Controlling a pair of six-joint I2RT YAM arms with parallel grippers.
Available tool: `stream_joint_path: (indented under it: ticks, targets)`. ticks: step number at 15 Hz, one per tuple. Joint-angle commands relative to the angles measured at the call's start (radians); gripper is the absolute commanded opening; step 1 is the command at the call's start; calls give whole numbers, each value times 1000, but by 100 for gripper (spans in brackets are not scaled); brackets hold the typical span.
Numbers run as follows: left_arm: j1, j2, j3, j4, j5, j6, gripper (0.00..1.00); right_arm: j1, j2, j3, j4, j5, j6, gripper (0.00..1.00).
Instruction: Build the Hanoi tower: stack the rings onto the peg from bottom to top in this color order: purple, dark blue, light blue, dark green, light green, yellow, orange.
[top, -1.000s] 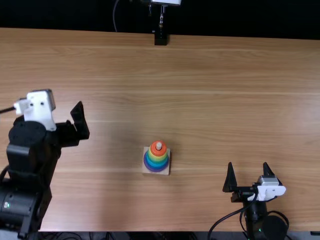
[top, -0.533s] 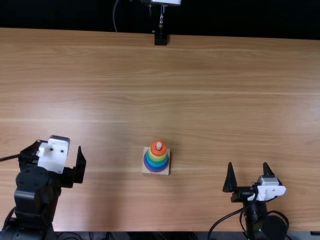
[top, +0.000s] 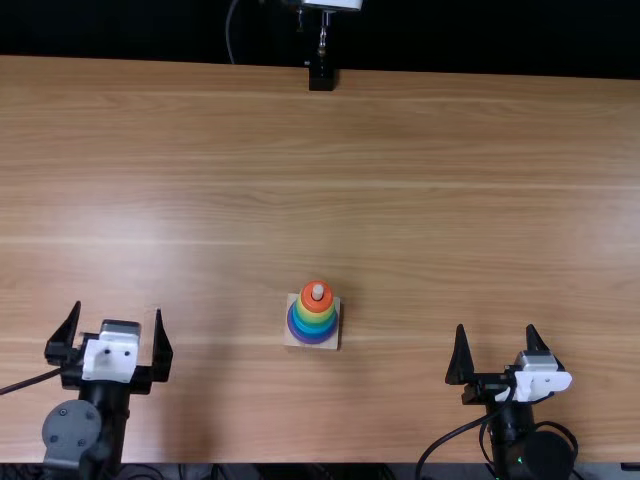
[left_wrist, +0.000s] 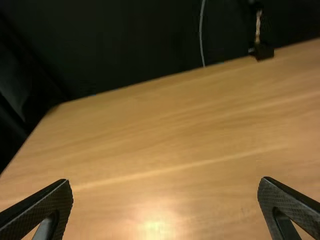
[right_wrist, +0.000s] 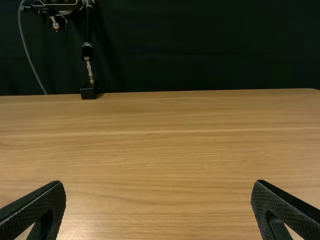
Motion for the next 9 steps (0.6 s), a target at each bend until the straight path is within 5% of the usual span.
stream_joint_path:
  ticks: [1, 5, 9]
  targets:
    - [8, -39, -54, 22, -1, 7, 100, -11, -7, -6, -4, -6, 1, 100]
    - [3, -266, -247, 195, 1, -24, 100, -11, -7, -6, -4, -6, 2, 100]
    - [8, -280, -247, 116, -5, -17, 100, -11, -7, -6, -2, -6, 1, 100]
